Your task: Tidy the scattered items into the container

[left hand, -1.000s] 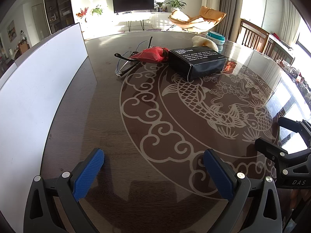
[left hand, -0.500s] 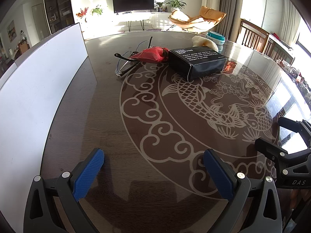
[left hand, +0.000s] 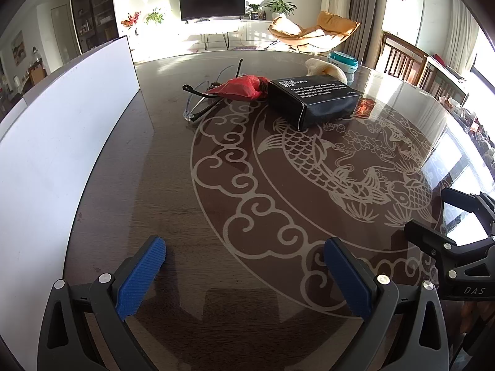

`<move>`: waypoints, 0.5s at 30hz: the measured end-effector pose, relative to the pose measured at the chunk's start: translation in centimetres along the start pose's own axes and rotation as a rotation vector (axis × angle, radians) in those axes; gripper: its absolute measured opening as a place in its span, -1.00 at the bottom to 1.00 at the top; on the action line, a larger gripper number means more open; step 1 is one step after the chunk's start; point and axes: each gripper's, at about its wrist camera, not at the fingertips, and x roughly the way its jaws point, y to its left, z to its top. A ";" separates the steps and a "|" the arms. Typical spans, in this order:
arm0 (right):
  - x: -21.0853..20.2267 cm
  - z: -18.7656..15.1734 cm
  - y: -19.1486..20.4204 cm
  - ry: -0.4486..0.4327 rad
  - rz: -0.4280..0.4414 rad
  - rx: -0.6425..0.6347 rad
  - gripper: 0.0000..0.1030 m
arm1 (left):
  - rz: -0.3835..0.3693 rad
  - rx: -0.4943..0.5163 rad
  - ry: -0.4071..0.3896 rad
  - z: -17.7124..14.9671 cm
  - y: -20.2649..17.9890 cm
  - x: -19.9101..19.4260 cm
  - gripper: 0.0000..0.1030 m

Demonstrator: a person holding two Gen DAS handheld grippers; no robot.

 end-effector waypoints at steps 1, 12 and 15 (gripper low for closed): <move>0.0 0.0 0.0 0.000 0.000 0.000 1.00 | 0.001 0.001 0.000 0.0 0.0 0.0 1.00; 0.0 0.0 0.0 0.000 0.000 0.000 1.00 | 0.001 0.001 0.000 0.0 -0.1 -0.1 1.00; 0.0 0.0 0.0 0.000 0.000 0.000 1.00 | 0.000 0.001 0.000 0.0 -0.1 -0.1 1.00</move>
